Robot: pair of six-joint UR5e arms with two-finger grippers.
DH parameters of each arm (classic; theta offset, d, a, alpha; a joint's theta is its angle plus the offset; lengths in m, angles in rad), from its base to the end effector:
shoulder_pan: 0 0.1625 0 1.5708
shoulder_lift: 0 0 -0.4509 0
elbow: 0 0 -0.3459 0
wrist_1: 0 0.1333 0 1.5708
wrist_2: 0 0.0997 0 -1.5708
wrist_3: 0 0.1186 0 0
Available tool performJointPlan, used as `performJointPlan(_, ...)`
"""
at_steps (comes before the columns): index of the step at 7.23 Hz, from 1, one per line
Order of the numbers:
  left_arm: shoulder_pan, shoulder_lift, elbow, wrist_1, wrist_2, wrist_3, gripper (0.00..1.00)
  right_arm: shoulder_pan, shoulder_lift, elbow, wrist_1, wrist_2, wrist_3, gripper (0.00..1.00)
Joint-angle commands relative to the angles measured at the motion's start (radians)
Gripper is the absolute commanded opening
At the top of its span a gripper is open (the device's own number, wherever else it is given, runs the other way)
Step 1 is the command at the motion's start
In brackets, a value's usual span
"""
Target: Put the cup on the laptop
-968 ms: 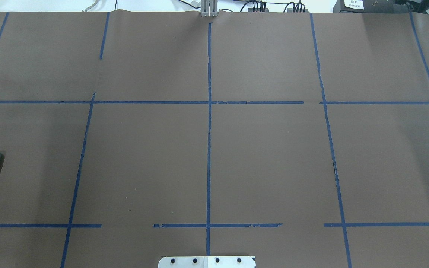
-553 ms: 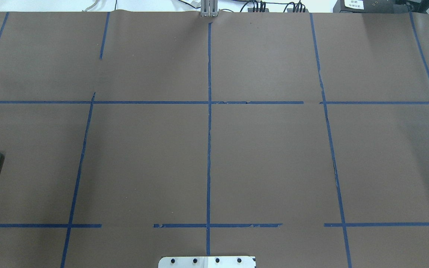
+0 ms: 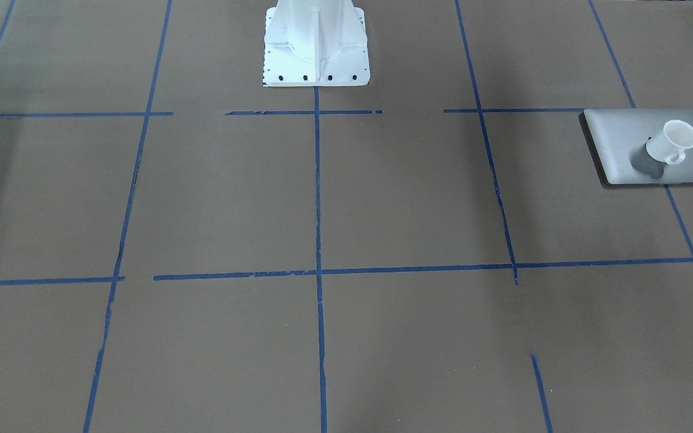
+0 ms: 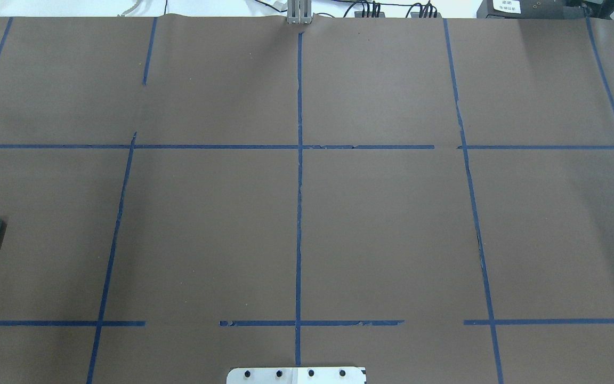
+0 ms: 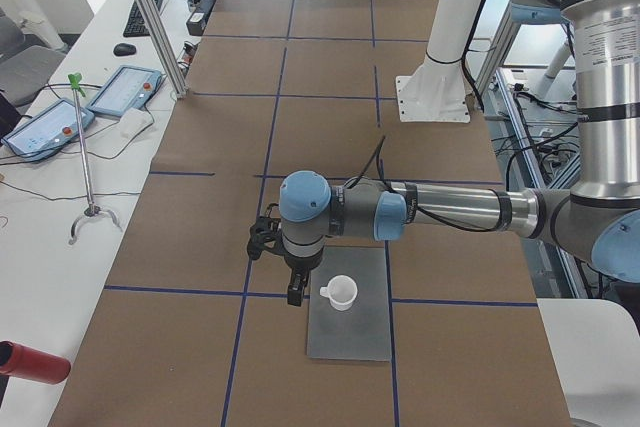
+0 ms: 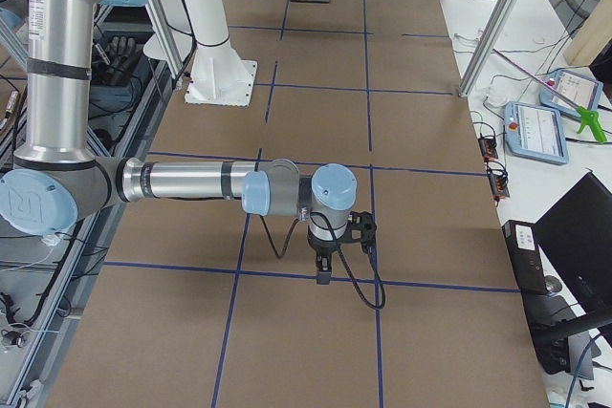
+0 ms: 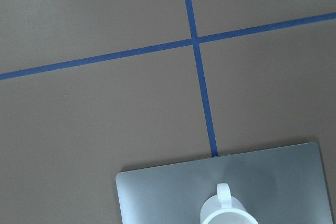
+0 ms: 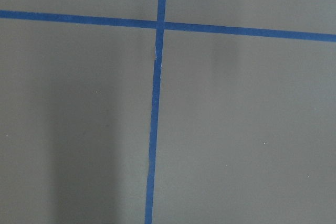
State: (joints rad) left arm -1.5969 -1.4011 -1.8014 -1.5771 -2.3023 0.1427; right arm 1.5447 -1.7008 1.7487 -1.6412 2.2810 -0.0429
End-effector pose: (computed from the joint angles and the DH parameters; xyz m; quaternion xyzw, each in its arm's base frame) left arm -0.0638 -0.3730 0.6672 0.0614 0.3535 0.0664 0.9310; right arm 0.0459 -0.3860 0.6852 -0.0076 -0.3477 -0.0284 0.9371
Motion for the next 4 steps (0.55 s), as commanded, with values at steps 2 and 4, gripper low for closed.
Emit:
performJointPlan(2,0.0,-0.001,-0.004,0.0,-0.003,0.0,1.0,0.0,0.0,0.0,0.0,0.0,0.0,1.0)
performJointPlan(4,0.0,-0.001,0.001,0.0,-0.003,0.003,1.0,0.0,0.0,0.0,0.0,0.0,0.0,1.0)
